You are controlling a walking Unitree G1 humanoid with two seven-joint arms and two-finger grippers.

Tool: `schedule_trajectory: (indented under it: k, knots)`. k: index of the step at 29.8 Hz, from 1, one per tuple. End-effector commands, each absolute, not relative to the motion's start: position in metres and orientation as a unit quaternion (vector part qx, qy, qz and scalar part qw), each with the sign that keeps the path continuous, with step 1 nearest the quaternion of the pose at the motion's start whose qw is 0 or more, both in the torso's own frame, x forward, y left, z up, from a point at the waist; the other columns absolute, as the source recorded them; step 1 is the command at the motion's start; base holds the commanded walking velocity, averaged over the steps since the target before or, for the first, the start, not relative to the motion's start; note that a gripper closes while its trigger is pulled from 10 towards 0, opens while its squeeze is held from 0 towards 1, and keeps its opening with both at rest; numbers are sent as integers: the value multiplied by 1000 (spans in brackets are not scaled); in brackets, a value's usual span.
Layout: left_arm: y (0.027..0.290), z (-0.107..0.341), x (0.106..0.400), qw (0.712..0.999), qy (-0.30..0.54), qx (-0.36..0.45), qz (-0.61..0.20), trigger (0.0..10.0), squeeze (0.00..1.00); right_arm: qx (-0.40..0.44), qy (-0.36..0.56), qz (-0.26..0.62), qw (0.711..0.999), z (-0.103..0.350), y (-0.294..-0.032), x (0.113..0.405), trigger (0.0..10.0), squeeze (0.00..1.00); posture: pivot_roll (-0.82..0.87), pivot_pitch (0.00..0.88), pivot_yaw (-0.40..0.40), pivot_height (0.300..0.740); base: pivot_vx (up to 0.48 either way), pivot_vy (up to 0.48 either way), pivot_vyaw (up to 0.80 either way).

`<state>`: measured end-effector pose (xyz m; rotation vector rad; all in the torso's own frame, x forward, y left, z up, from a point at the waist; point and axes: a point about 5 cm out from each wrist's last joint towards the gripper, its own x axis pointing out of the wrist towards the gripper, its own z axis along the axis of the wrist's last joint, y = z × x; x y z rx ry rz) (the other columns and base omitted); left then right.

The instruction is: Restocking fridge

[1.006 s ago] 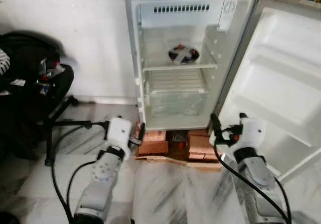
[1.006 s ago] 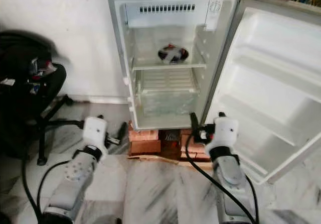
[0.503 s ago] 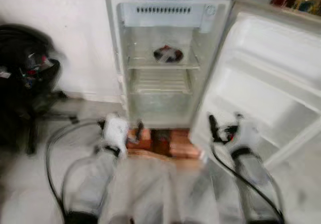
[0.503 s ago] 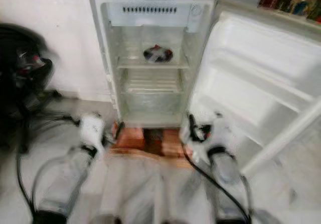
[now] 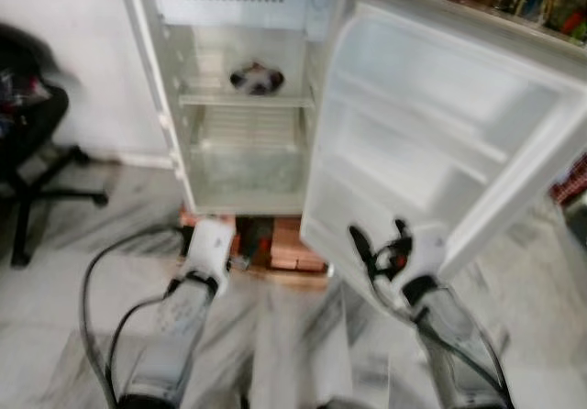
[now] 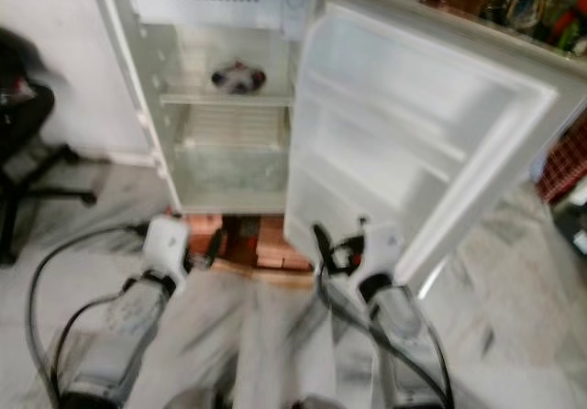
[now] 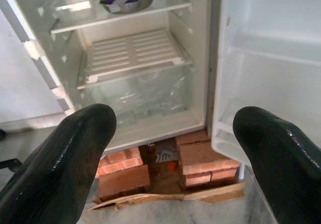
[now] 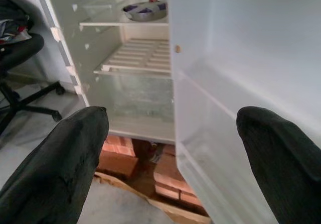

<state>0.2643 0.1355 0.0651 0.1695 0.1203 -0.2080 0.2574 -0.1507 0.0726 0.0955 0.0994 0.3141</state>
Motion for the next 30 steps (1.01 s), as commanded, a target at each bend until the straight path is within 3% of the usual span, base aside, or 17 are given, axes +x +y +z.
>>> schedule_trajectory:
  k: [1, 15, 21, 30]
  knots:
    - [127, 67, 264, 988, 55, 84, -113, 10000, 0, 46, 53, 148, 986, 73, -158, 256, 10000, 0, 93, 106, -15, 740, 0, -405, 0]
    - [127, 65, 263, 988, 59, 87, -110, 10000, 0, 47, 63, 164, 983, 69, -156, 255, 10000, 0, 94, 114, -18, 740, 0, -402, 0]
    - [126, 66, 264, 989, 59, 84, -109, 10000, 0, 75, 100, 234, 964, 61, -144, 244, 10000, 0, 94, 114, -18, 740, 0, -382, 0]
    - [125, 67, 264, 990, 56, 69, -112, 10000, 0, 52, 58, 170, 982, 72, -159, 257, 10000, 0, 95, 110, -16, 740, 0, -59, 83]
